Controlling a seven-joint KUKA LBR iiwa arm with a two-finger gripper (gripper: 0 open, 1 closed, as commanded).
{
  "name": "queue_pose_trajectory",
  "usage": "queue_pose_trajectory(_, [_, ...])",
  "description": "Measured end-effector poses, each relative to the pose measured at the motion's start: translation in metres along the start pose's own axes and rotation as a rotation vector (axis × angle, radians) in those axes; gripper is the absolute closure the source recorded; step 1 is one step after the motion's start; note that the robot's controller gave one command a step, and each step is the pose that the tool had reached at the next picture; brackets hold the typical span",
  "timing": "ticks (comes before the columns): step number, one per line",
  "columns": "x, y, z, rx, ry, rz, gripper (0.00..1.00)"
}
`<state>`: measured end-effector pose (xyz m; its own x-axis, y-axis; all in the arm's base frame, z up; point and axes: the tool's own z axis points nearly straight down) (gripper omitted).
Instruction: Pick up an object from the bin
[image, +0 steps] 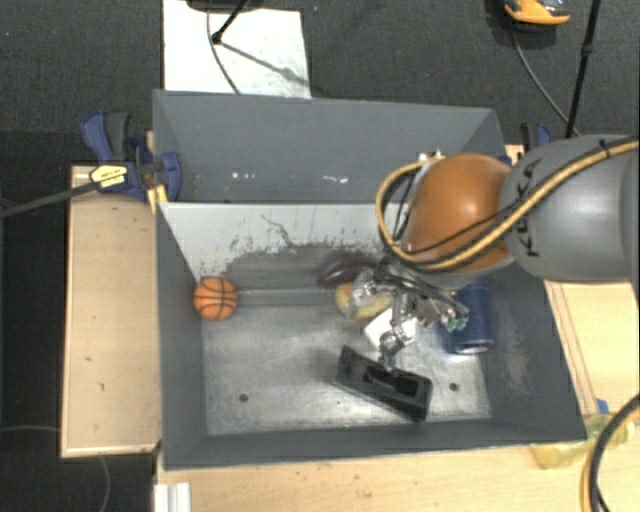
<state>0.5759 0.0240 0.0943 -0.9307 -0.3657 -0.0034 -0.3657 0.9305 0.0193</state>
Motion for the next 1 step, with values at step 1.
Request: queue_pose_trajectory(1, [0.0027, -0.0095, 0.0001, 0.0, -0.004, -0.087, 0.0])
